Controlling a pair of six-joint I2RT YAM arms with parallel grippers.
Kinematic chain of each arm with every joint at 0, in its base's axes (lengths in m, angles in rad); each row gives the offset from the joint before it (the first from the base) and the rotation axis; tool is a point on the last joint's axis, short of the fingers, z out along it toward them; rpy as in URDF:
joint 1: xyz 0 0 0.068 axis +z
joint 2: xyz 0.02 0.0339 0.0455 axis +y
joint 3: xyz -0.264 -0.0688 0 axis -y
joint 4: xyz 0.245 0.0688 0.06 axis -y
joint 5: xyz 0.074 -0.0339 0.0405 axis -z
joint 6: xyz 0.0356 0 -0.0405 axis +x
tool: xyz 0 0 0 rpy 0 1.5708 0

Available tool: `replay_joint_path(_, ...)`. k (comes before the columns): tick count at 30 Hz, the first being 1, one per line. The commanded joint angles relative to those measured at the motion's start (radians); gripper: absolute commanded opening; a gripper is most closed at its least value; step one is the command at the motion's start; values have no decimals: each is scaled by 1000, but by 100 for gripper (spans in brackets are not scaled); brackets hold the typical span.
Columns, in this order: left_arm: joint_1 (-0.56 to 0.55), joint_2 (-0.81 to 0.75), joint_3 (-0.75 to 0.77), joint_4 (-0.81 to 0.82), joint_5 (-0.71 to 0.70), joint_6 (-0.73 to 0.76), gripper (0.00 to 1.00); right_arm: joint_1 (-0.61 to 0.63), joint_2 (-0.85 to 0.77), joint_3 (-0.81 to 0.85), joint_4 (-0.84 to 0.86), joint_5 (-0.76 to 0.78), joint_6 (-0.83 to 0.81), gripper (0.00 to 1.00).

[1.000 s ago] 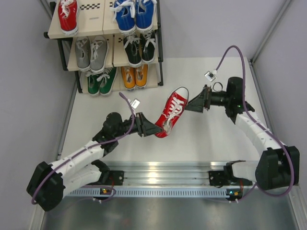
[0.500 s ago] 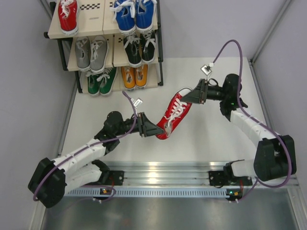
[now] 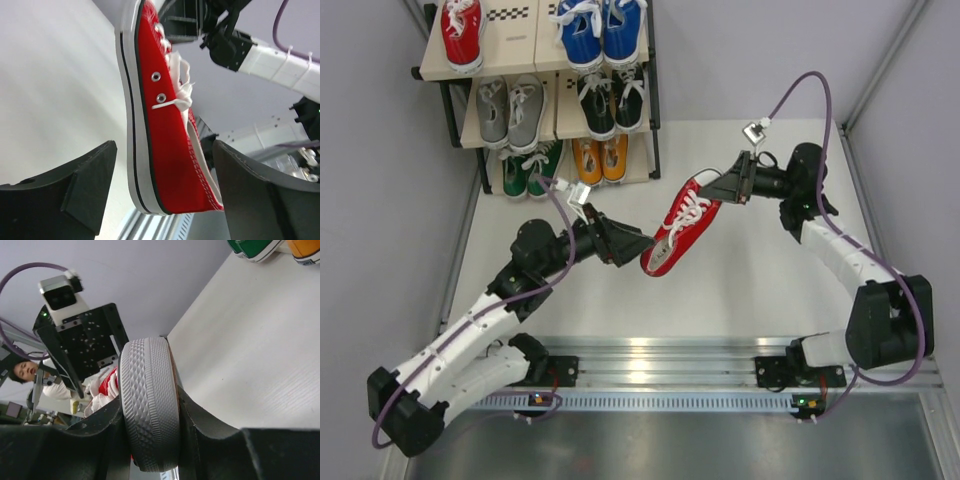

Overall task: Place and organize the shoes onto the shoe shelf
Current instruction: Pick up the shoe at the center of the board.

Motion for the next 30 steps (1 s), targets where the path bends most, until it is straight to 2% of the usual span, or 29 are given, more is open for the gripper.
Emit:
replay_joint_path(1, 8, -90, 55, -103, -173, 154, 84, -23, 5, 78, -44, 13, 36, 0)
replay_joint_path(3, 6, -116, 50, -116, -201, 212, 86, -29, 20, 83, -72, 28, 42, 0)
replay_joint_path(4, 6, -133, 49, -129, -211, 244, 91, -31, 26, 85, -72, 33, 56, 0)
replay_joint_path(8, 5, -140, 52, -139, -192, 271, 92, -47, 60, 92, -113, 54, 73, 0)
replay_joint_path(10, 3, -117, 58, -139, -173, 278, 98, -54, 78, 97, -123, 60, 76, 0)
replay_joint_path(21, -46, 0, 118, -137, -187, 364, 98, -77, 127, 94, -151, 77, 103, 0)
replay_joint_path(24, -46, 15, 116, -122, -197, 326, 98, -84, 137, 85, -114, 76, 143, 0)
replay_joint_path(30, -46, -21, -22, 37, -267, 50, 98, -110, 155, 69, -62, 79, 214, 0)
